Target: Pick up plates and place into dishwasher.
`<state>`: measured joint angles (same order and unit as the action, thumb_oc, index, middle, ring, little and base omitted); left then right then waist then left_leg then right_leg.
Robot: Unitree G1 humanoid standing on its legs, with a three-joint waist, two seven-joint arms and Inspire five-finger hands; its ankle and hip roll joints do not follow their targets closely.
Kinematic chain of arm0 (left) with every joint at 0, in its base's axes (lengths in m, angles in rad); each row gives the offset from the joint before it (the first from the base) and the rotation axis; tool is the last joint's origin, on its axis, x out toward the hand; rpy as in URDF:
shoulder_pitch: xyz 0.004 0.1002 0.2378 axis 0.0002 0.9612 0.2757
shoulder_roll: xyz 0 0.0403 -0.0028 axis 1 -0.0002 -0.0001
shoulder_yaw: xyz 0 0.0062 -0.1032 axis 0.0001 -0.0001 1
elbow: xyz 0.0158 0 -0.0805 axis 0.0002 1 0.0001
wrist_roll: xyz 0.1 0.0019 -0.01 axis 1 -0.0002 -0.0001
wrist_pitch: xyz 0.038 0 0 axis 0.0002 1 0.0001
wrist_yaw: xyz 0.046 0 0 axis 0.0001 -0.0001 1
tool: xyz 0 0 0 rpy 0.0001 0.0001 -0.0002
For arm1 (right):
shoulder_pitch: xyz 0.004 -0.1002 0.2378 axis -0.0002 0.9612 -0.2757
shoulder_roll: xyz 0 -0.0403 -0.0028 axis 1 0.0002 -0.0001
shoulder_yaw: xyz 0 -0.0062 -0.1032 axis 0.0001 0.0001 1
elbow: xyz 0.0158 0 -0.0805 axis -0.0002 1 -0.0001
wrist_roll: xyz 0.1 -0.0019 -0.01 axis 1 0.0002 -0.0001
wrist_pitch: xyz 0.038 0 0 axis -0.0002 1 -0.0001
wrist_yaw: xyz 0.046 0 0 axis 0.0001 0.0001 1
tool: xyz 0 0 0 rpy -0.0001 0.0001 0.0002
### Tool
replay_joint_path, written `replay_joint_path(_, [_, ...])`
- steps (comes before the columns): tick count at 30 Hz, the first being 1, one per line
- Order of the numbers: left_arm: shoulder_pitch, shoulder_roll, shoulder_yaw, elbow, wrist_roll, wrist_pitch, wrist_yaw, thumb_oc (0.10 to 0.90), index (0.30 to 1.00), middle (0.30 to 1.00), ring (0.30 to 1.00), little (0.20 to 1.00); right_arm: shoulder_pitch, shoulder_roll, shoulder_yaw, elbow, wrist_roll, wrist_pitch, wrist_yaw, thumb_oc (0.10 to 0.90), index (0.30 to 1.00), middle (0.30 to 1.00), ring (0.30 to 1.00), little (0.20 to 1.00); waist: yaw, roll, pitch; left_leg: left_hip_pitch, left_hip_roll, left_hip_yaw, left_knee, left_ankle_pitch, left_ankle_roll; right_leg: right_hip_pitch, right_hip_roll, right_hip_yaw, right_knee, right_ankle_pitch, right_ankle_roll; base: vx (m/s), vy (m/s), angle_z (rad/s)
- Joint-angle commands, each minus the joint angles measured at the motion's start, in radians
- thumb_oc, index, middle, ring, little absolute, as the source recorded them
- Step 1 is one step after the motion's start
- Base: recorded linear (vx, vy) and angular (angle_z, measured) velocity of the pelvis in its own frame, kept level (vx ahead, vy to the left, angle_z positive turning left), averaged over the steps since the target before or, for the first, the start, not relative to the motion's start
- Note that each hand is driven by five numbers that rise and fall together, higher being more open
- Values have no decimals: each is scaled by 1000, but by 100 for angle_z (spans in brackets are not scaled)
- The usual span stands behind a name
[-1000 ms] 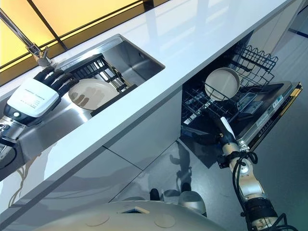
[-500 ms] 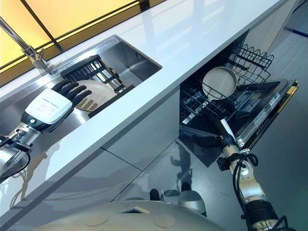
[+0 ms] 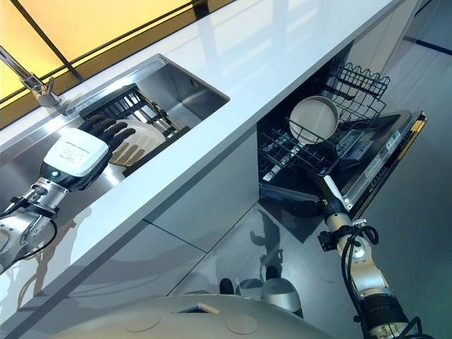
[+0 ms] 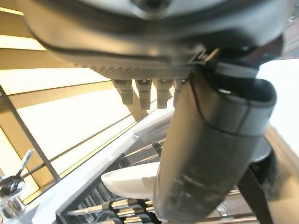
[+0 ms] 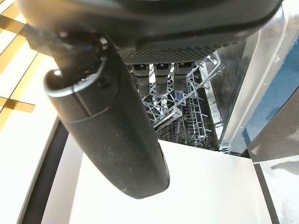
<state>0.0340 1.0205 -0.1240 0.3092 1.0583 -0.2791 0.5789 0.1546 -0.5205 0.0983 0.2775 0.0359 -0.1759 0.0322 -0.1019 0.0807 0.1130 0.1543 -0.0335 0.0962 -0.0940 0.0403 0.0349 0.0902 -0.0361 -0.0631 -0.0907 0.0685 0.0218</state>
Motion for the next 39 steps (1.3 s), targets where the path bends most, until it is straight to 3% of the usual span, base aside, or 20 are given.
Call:
replay_joint_path(1, [-182,23,38,67,-121,108,22,100,300,300,300,200,-87,0,3,-62,11,-109,-17,800,900,900,900,900,-11,-10,-8,-4,-50,28,7,-90,47,-25,18,-37,112,-107,62,0,0,0])
replay_joint_path(7, [-219,4,10,90,-108,116,8,100,300,300,300,200,-94,3,4,-59,10,-111,-19,800,900,900,900,900,-17,-12,1,-2,-49,30,7,-89,48,-26,22,-30,114,-108,60,10,-10,-4])
replay_joint_path(19, [-197,22,43,82,-136,112,-5,100,300,300,300,200,-91,10,-1,-68,8,-105,-4,800,900,900,900,900,-12,-5,-4,-1,-50,28,7,-87,40,-15,23,-41,102,-108,57,-1,-9,-5])
replay_joint_path(32, [-158,-11,132,40,-188,107,102,100,300,300,300,200,-80,42,-10,-69,-14,-95,-12,800,900,900,900,900,-3,-4,-11,-3,-50,16,7,-87,33,-7,21,-54,91,-113,53,0,0,0])
replay_joint_path(39, [-162,-16,183,10,-315,42,138,100,300,300,300,200,-78,61,-11,-80,-16,-93,-15,800,900,900,900,900,0,-5,-18,-1,-49,12,7,-89,31,-4,21,-56,89,-116,51,2,-7,1])
